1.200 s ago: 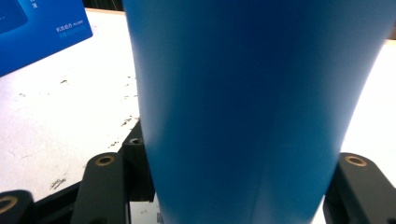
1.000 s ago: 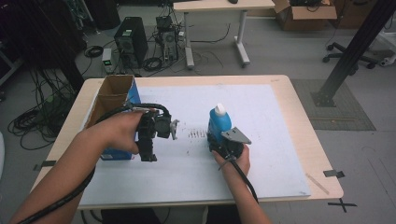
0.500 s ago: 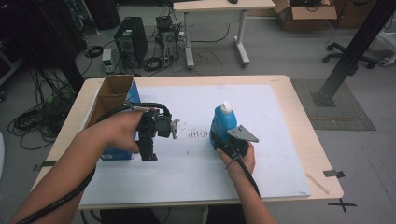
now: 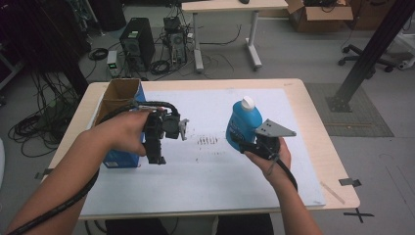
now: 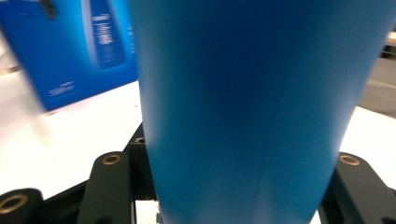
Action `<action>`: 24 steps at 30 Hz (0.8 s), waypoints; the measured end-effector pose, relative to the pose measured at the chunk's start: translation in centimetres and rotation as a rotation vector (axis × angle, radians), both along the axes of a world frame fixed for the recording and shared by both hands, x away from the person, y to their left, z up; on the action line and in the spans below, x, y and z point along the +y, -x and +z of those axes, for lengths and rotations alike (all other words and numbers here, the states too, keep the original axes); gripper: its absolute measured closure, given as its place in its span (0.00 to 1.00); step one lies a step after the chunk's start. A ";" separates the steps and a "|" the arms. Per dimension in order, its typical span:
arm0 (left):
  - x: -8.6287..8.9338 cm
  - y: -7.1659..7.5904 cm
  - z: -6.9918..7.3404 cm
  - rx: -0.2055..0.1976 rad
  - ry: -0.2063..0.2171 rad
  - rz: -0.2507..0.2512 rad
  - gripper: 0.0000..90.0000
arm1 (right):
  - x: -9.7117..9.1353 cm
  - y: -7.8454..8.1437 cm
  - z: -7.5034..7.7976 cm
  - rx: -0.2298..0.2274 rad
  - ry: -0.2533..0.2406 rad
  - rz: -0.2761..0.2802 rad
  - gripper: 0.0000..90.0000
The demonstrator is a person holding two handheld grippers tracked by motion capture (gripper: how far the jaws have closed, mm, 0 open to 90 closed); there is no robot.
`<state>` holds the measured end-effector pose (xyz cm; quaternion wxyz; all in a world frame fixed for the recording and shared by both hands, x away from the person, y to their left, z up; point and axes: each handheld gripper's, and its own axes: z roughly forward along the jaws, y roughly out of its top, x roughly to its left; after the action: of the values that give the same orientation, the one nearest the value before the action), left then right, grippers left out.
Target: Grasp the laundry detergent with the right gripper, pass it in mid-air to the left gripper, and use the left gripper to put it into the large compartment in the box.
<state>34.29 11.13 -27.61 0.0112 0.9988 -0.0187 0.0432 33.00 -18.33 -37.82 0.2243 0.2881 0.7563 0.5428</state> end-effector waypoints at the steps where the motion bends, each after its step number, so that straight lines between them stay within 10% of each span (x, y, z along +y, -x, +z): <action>1: 0.0 0.0 0.0 0.000 0.000 0.000 0.01 | -0.2 0.2 0.3 -0.005 0.017 0.029 0.48; 24: -2.3 0.7 3.8 0.016 0.032 -0.047 0.00 | 0.5 2.1 -0.9 0.022 0.084 0.435 0.48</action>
<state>33.62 8.82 -23.83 0.0281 0.9981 -0.0413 0.0351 30.89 -17.86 -38.73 0.1056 0.1145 0.8248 0.5435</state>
